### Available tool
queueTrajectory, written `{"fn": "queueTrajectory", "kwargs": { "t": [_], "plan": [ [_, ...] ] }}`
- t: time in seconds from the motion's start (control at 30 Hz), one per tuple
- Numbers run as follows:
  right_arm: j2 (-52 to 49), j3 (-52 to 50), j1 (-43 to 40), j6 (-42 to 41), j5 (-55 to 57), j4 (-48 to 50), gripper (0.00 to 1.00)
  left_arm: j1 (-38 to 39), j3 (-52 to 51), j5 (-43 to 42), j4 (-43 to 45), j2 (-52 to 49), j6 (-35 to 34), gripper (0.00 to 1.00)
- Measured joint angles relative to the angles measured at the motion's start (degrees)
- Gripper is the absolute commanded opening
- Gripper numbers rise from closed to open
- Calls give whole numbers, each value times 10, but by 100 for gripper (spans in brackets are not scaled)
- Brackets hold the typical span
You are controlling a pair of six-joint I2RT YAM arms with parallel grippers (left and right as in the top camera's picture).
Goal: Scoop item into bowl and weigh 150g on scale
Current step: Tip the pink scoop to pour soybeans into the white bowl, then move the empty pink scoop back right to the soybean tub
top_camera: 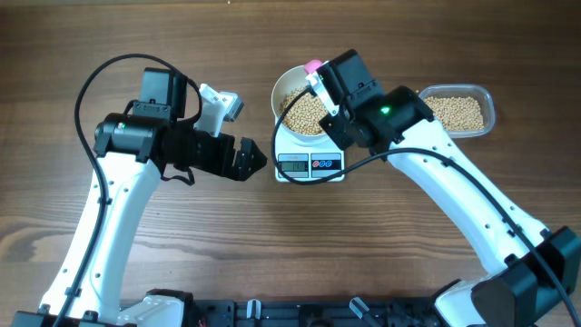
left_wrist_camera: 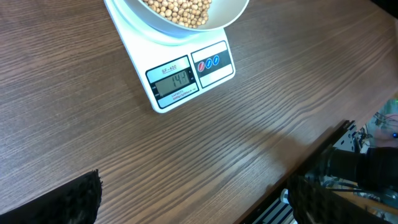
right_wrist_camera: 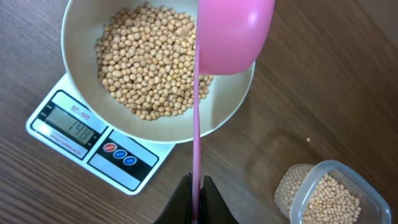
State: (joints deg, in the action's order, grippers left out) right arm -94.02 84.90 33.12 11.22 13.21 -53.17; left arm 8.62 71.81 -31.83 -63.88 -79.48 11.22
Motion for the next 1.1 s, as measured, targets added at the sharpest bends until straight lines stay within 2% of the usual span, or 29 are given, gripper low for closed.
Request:
{"fn": "queueTrajectory", "kwargs": {
  "t": [0.33, 0.5, 0.83, 1.1],
  "plan": [
    [0, 0, 0, 11, 7, 1, 4, 0, 0, 0, 0, 0, 0, 100],
    [0, 0, 4, 16, 45, 2, 4, 0, 0, 0, 0, 0, 0, 100],
    [0, 0, 42, 24, 79, 12, 4, 0, 0, 0, 0, 0, 0, 100],
    [4, 0, 29, -14, 54, 16, 4, 0, 0, 0, 0, 0, 0, 100]
  ]
}}
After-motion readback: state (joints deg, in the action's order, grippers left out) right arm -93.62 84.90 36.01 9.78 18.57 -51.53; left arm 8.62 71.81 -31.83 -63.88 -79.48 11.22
